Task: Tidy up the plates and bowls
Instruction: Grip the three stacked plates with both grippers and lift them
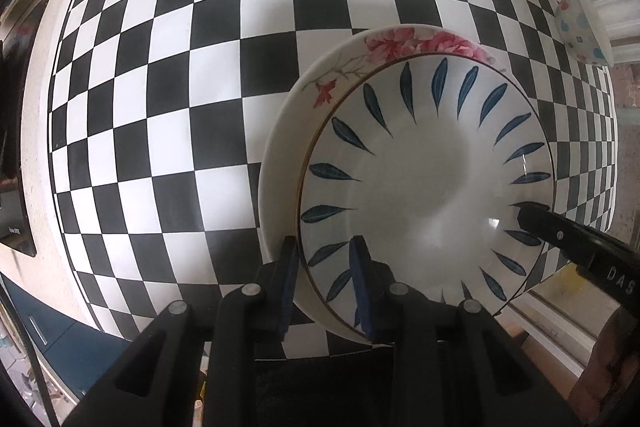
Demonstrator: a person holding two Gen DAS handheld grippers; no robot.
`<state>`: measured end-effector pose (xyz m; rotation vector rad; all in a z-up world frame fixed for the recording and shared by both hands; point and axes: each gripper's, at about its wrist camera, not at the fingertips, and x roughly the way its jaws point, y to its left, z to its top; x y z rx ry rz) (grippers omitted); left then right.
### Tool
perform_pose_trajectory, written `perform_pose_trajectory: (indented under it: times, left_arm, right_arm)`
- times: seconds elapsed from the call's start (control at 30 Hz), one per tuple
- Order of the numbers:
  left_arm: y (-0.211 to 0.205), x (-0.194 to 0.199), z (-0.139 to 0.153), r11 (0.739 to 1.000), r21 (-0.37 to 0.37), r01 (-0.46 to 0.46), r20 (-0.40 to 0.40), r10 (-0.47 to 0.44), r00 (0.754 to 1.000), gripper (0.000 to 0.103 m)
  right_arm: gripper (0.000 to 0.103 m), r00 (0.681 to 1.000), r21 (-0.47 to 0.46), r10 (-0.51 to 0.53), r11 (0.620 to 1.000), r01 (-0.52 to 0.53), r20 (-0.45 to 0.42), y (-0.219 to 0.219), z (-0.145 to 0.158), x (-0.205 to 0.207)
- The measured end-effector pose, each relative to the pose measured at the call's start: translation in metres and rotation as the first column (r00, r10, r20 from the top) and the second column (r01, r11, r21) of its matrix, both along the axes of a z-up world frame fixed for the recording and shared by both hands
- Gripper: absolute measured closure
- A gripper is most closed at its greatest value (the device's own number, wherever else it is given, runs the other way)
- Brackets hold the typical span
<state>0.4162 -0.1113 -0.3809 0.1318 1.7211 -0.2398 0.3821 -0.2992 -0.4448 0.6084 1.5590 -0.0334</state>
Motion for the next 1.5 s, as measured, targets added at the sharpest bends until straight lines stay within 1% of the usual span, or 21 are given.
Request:
perform_pose_trajectory:
  times: [0.13,0.37,0.57,0.8,0.97,1.1,1.17,1.23,1.27,1.3,1.33,1.43,1.5]
  left_arm:
    - [0.000,-0.004,0.000,1.000,0.000,0.004,0.001,-0.004,1.000,0.079]
    - [0.006,-0.007,0.001,1.000,-0.007,-0.014,-0.002,0.014,1.000,0.079]
    - [0.005,-0.012,0.002,1.000,-0.001,-0.009,0.005,0.009,1.000,0.079]
    - [0.007,-0.008,0.004,1.000,-0.014,-0.009,-0.010,0.009,1.000,0.079]
    - [0.016,-0.005,0.004,0.998,-0.054,-0.024,-0.033,0.022,0.999,0.079]
    - [0.019,-0.003,0.006,0.998,-0.058,-0.023,-0.031,0.021,0.999,0.079]
    - [0.019,-0.003,0.006,0.998,-0.058,-0.022,-0.032,0.020,0.999,0.079]
    - [0.019,-0.002,0.006,0.998,-0.058,-0.017,-0.029,0.015,0.999,0.079]
    - [0.019,-0.002,0.006,0.998,-0.057,-0.015,-0.027,0.013,1.000,0.079]
    - [0.018,-0.002,0.006,0.999,-0.053,-0.013,-0.021,0.012,1.000,0.079]
    - [0.017,-0.001,0.006,0.999,-0.048,-0.011,-0.017,0.010,1.000,0.079]
    - [0.011,-0.003,0.005,0.999,-0.031,0.010,-0.008,-0.010,1.000,0.079]
    - [0.007,-0.002,0.005,1.000,-0.022,0.015,0.006,-0.015,1.000,0.079]
  right_arm:
    - [0.085,1.000,0.017,-0.005,1.000,0.005,-0.004,-0.005,-0.002,0.002]
    - [0.085,0.999,-0.021,0.023,1.000,-0.023,-0.024,0.000,0.002,0.001]
    - [0.085,0.999,-0.041,0.033,0.999,-0.035,-0.043,0.014,0.004,0.003]
    - [0.085,0.996,0.054,-0.042,0.997,0.046,-0.076,0.006,-0.006,0.004]
    - [0.085,0.993,0.085,-0.077,0.993,0.084,-0.090,0.002,-0.008,0.000]
    - [0.085,0.987,0.132,-0.124,0.982,0.137,-0.099,-0.005,-0.012,-0.006]
    - [0.085,0.985,0.138,-0.143,0.978,0.155,-0.096,-0.008,-0.011,-0.009]
    - [0.085,0.988,0.120,-0.132,0.983,0.141,-0.085,-0.007,-0.008,-0.010]
    - [0.086,0.991,0.093,-0.111,0.989,0.118,-0.075,-0.004,-0.006,-0.009]
    - [0.089,0.993,0.071,-0.090,0.993,0.095,-0.071,-0.002,-0.005,-0.008]
    - [0.092,0.996,0.034,-0.064,0.997,0.067,-0.069,0.003,-0.002,-0.006]
    - [0.092,0.998,-0.067,0.000,0.998,-0.004,-0.056,0.015,0.006,0.000]
    - [0.092,0.998,-0.138,0.049,0.989,-0.056,-0.050,0.024,0.008,0.008]
